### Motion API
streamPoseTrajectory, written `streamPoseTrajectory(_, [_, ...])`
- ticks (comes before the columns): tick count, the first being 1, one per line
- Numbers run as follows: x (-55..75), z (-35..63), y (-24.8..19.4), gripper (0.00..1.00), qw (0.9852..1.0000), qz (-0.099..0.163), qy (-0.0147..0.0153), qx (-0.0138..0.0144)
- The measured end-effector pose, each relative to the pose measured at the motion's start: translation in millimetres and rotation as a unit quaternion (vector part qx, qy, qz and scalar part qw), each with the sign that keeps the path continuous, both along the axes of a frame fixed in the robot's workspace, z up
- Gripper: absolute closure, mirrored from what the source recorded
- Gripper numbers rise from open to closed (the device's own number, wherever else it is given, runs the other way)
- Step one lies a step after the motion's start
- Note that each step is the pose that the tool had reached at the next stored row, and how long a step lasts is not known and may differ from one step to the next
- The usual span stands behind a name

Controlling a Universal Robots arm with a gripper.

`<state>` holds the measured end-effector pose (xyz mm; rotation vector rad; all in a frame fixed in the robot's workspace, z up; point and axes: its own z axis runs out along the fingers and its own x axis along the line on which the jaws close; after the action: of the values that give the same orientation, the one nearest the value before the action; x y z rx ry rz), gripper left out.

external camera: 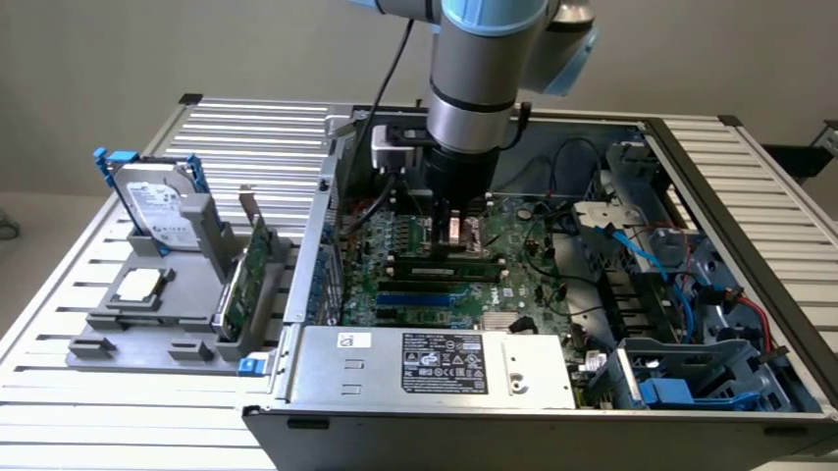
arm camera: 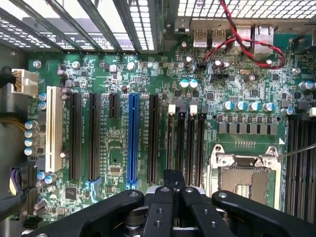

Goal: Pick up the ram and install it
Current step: 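Press down the ram until it locks into place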

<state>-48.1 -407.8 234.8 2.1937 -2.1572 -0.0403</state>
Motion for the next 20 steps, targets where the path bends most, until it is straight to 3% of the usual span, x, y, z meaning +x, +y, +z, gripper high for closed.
streamPoseTrajectory(5, [-1.7,-2.5,0.0,0.89,1.0,-0.001,0.0008,0.0005])
streamPoseTrajectory(12, [-4.2,-2.7,0.0,0.89,1.0,-0.001,0.0009,0.007])
streamPoseTrajectory(20, [-5.0,-4.2,0.0,0.89,1.0,-0.002,0.0012,0.0071])
